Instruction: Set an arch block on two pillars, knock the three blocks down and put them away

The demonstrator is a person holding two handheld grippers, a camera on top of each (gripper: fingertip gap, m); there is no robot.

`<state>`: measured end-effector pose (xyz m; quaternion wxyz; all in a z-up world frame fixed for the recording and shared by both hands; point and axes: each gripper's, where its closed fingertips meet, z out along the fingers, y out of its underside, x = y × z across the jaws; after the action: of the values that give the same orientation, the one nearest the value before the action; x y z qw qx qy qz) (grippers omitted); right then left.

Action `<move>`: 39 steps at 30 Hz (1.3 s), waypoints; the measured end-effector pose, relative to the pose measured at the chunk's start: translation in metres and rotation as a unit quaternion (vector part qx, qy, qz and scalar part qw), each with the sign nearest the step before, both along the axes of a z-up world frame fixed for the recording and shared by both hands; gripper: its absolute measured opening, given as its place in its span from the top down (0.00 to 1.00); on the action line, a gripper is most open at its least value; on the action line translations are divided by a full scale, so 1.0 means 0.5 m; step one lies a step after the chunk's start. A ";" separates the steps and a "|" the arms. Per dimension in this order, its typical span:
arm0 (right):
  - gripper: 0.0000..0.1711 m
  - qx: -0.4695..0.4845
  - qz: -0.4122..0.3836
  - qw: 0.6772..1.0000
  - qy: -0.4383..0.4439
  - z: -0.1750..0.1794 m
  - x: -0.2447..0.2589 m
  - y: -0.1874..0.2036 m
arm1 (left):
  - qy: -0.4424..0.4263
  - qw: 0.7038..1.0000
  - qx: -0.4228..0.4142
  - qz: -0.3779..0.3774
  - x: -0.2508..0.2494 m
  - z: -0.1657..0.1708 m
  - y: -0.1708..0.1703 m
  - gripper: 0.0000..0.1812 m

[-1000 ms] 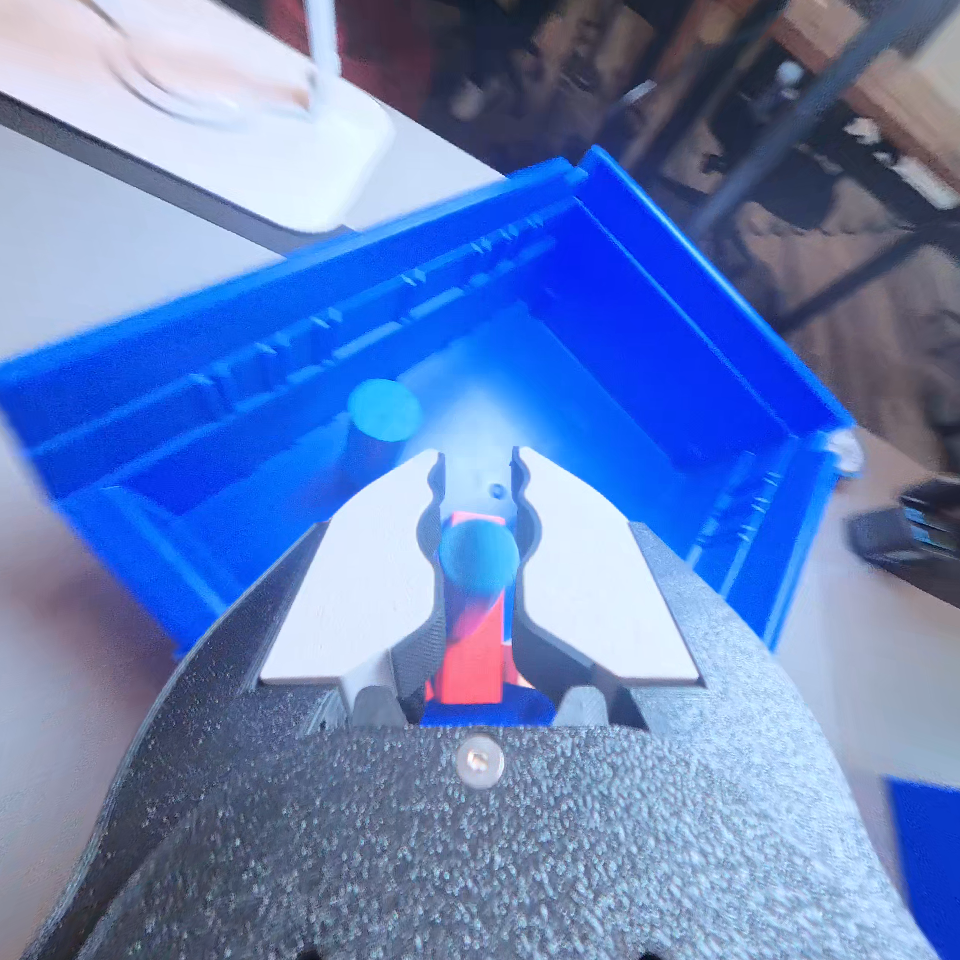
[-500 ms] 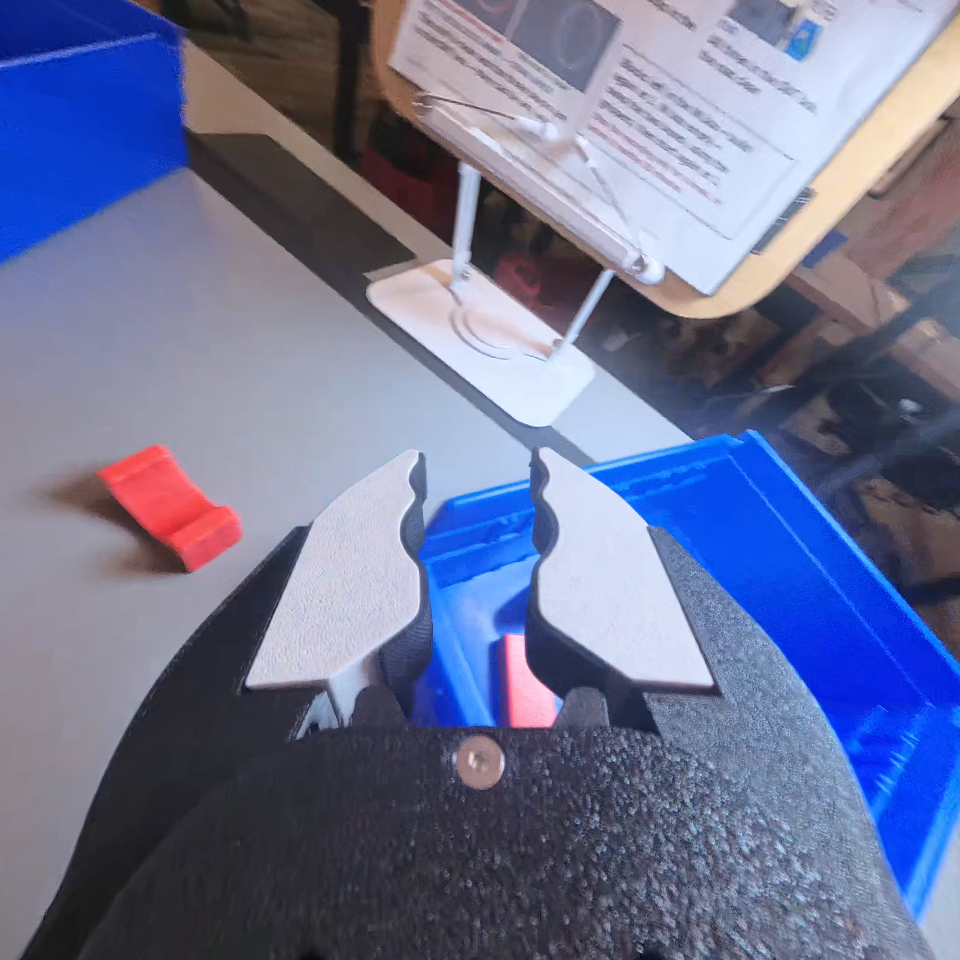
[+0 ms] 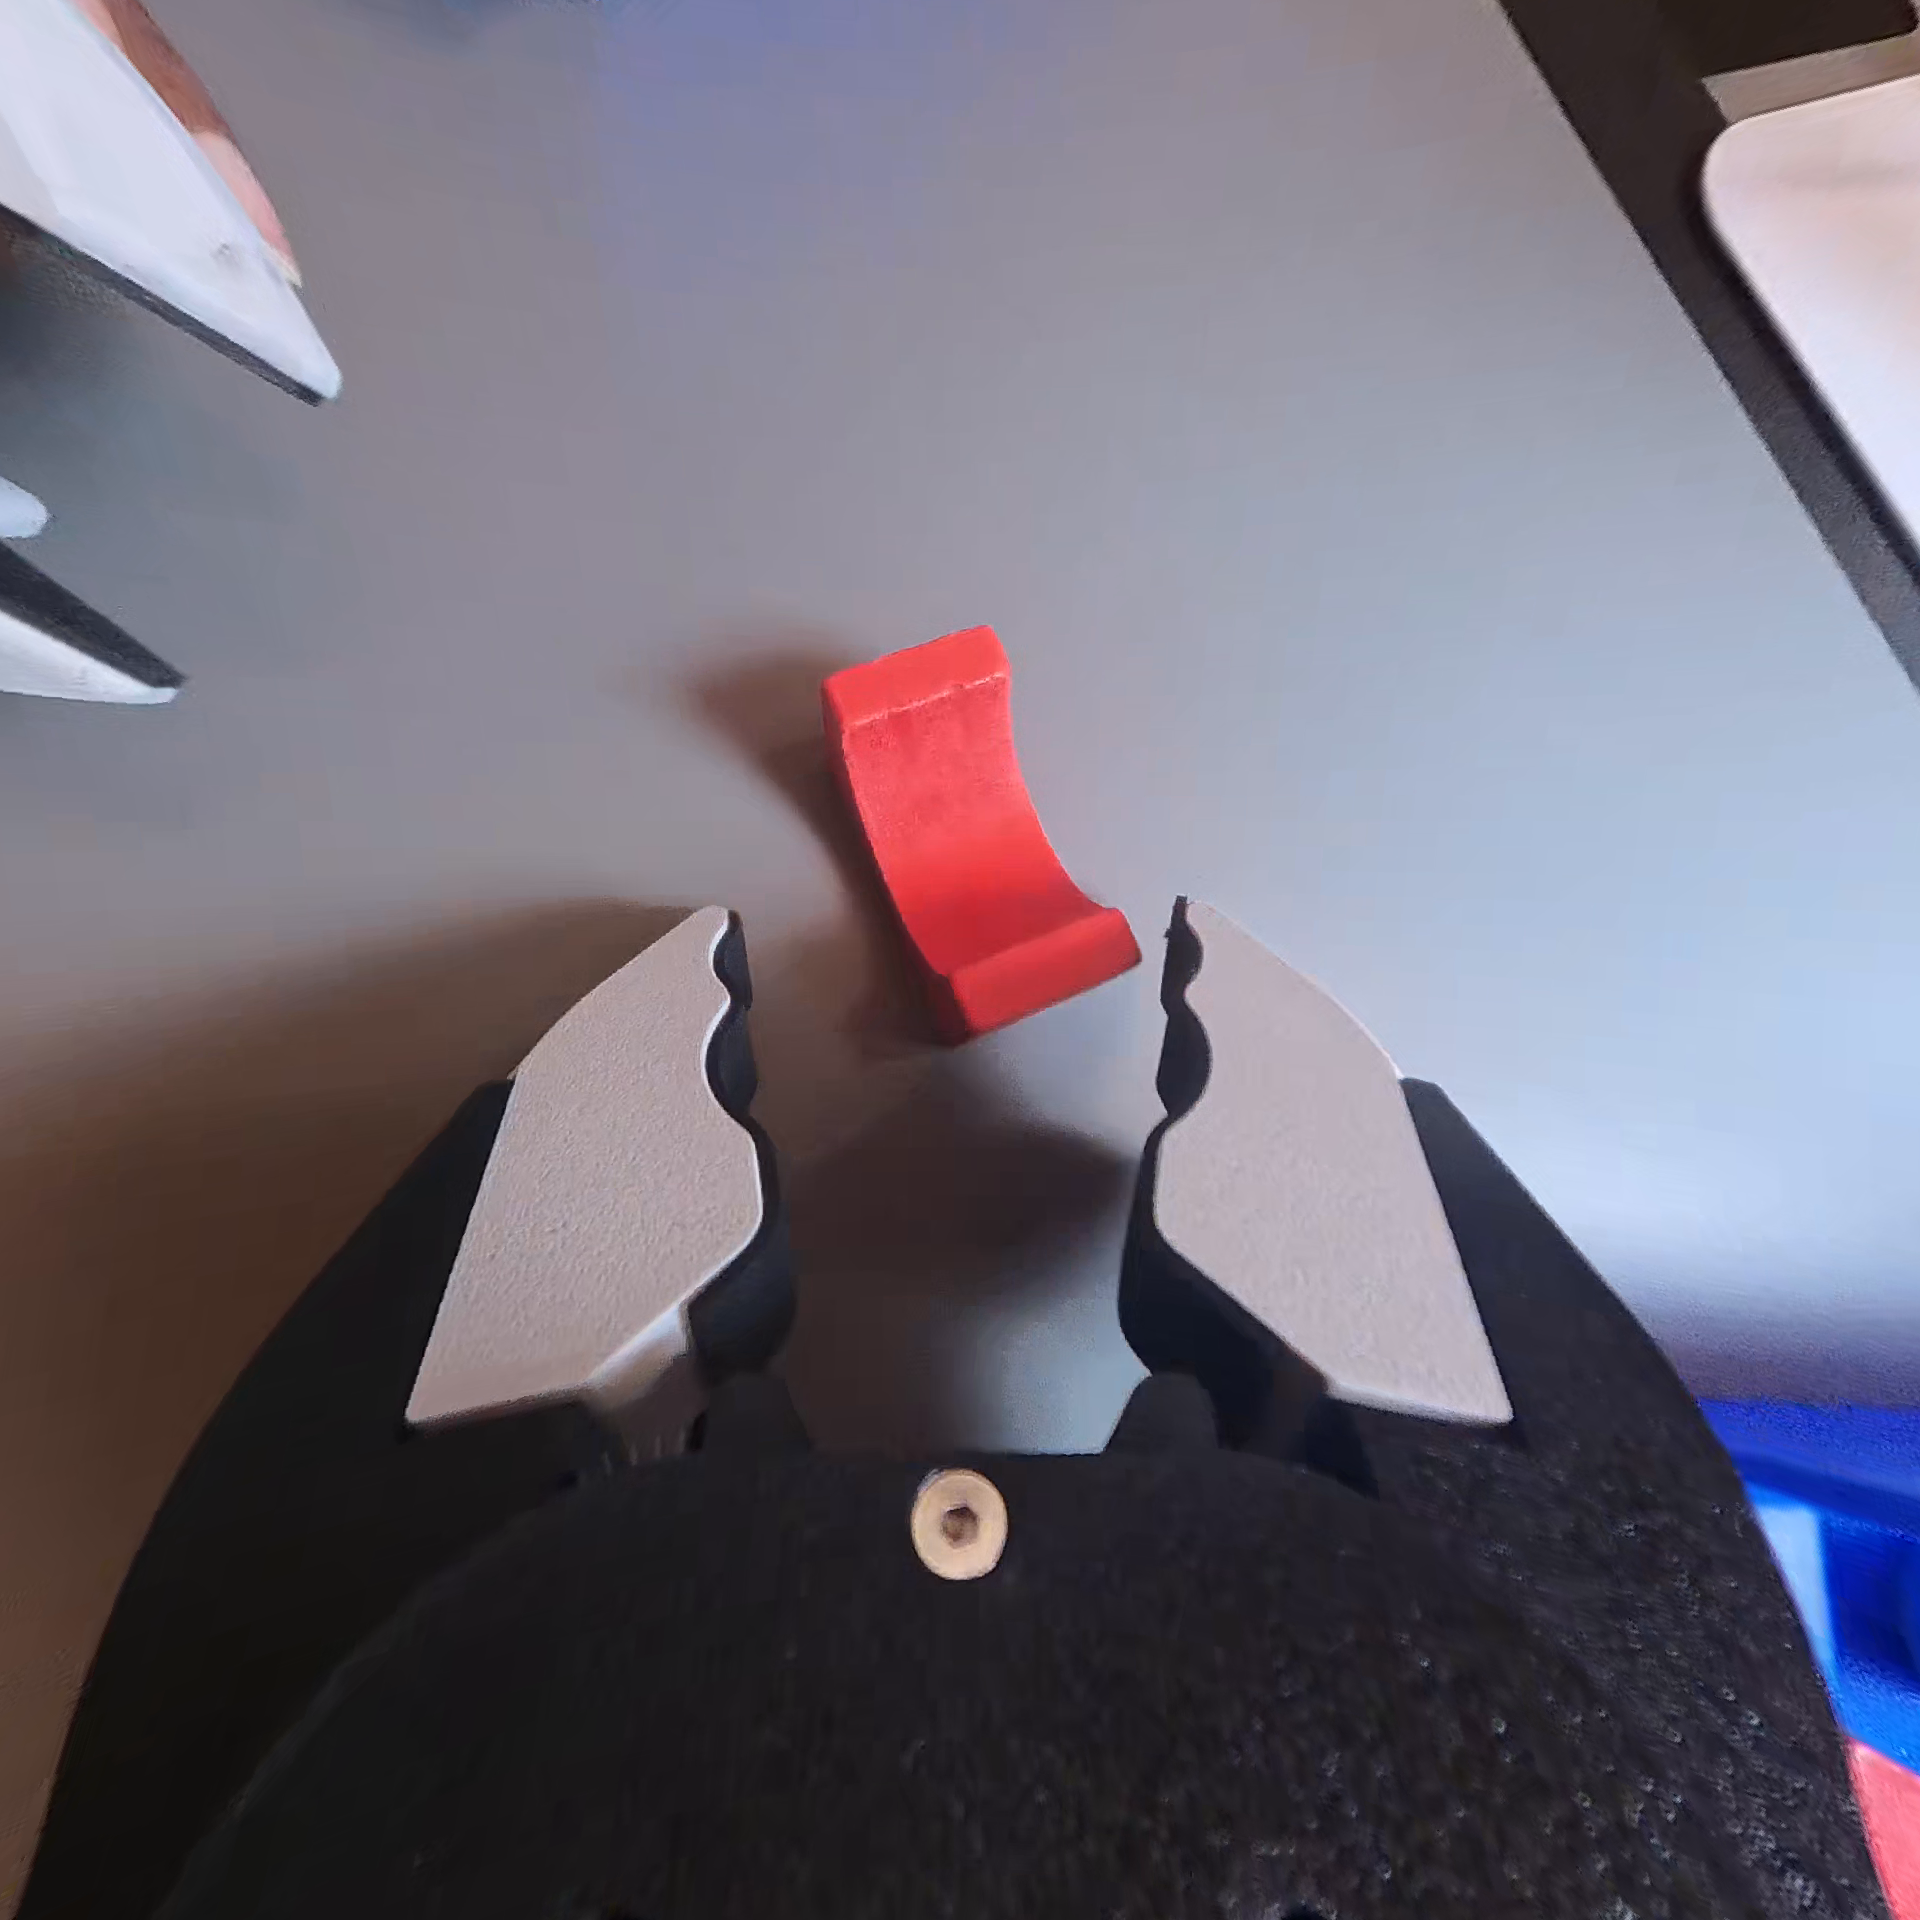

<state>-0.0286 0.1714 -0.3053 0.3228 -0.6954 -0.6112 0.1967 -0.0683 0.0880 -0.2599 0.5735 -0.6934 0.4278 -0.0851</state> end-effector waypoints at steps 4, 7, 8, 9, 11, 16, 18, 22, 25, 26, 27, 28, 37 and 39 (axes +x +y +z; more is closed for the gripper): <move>0.71 -0.028 0.005 1.000 0.012 -0.009 -0.021 0.004 | -0.006 1.000 -0.010 0.000 -0.001 -0.004 0.003 0.80; 0.79 -0.030 0.038 0.999 0.004 -0.009 -0.020 -0.018 | -0.007 1.000 -0.009 0.001 -0.002 -0.003 0.003 0.80; 0.79 -0.026 0.056 0.998 0.000 -0.009 -0.018 -0.030 | -0.007 1.000 -0.008 0.001 -0.002 -0.003 0.002 0.80; 0.79 -0.015 0.065 0.998 -0.004 -0.008 -0.016 -0.038 | -0.006 1.000 -0.007 0.001 -0.002 -0.002 0.002 0.80; 0.79 0.014 0.075 0.997 -0.006 0.004 -0.011 -0.047 | -0.005 1.000 -0.006 0.001 -0.002 -0.002 0.002 0.80; 0.79 0.078 0.030 0.992 0.093 0.145 0.009 -0.018 | -0.007 1.000 -0.005 0.003 -0.005 0.000 0.003 0.80; 0.79 0.105 -0.030 0.985 0.137 0.220 0.047 0.030 | -0.005 1.000 -0.005 0.001 -0.004 -0.001 0.002 0.80; 0.79 0.105 -0.162 0.971 0.141 0.270 0.164 0.145 | 0.010 1.000 0.004 -0.006 0.001 -0.004 -0.002 0.80; 0.79 0.076 -0.255 0.958 0.105 0.232 0.251 0.218 | 0.018 1.000 0.008 -0.010 0.005 -0.006 -0.005 0.80; 0.79 0.065 -0.291 0.948 0.109 0.225 0.276 0.240 | 0.019 1.000 0.010 -0.011 0.005 -0.006 -0.005 0.81; 0.79 0.058 -0.325 0.936 0.119 0.222 0.299 0.260 | 0.018 1.000 0.009 -0.011 0.005 -0.006 -0.006 0.81; 0.79 0.059 -0.355 0.924 0.127 0.222 0.320 0.278 | 0.016 1.000 0.008 -0.012 0.005 -0.006 -0.006 0.81; 0.81 0.109 -0.378 0.900 0.189 0.275 0.357 0.302 | 0.019 1.000 0.005 -0.012 0.005 -0.010 -0.006 0.81; 0.81 0.116 -0.360 0.904 0.200 0.288 0.344 0.293 | 0.018 1.000 0.006 -0.011 0.005 -0.008 -0.006 0.81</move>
<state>0.1434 0.3181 -0.1612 0.5652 -0.7720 -0.2602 0.1301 -0.0660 0.0851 -0.2640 0.5689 -0.6865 0.4463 -0.0769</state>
